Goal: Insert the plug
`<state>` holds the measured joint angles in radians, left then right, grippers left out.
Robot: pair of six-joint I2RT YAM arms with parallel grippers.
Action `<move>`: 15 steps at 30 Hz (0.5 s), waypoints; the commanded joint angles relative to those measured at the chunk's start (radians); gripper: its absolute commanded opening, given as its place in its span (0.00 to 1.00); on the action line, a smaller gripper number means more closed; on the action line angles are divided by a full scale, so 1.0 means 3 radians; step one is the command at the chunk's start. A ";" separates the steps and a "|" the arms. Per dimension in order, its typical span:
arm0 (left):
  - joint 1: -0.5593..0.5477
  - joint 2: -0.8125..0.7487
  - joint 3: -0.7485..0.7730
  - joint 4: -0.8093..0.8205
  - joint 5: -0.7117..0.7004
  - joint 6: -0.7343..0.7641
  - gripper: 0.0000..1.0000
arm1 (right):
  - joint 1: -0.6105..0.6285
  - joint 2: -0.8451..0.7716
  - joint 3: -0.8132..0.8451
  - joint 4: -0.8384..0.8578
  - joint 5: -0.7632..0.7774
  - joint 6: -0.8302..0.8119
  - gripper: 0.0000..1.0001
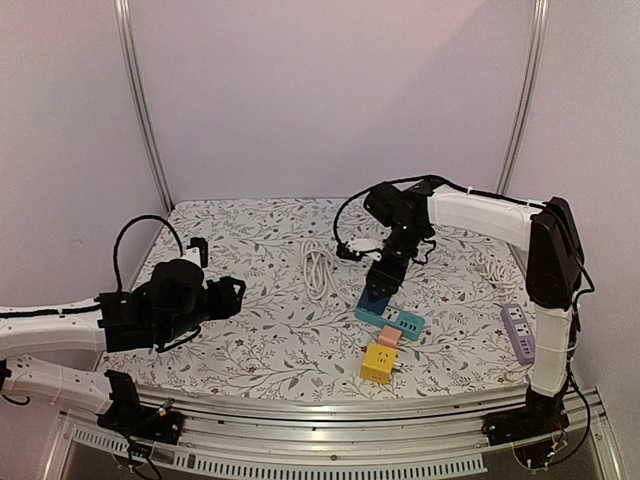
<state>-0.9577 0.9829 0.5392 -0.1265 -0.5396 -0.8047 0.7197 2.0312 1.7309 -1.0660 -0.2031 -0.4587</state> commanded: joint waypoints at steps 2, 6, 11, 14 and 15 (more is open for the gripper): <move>-0.0044 -0.0031 0.0004 -0.0112 -0.0029 0.0044 0.61 | 0.0040 0.0299 -0.0018 -0.0167 -0.0183 0.0227 0.00; -0.0044 -0.0076 -0.0004 -0.0159 -0.0042 0.0034 0.61 | 0.0040 0.0423 0.0021 -0.0258 -0.0100 0.0449 0.00; -0.0044 -0.0126 -0.0030 -0.0182 -0.0049 0.0005 0.61 | 0.0040 0.0639 0.0109 -0.0399 -0.0010 0.0713 0.00; -0.0044 -0.0148 -0.0037 -0.0187 -0.0051 0.0013 0.61 | 0.0040 0.0740 0.0194 -0.0472 0.0044 0.0866 0.00; -0.0044 -0.0148 -0.0035 -0.0187 -0.0052 0.0018 0.61 | 0.0040 0.0773 0.0237 -0.0507 0.0045 0.0923 0.00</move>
<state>-0.9577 0.9535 0.5392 -0.1562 -0.5404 -0.8047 0.7166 2.1109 1.8416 -1.1393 -0.1978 -0.2722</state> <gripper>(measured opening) 0.612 0.610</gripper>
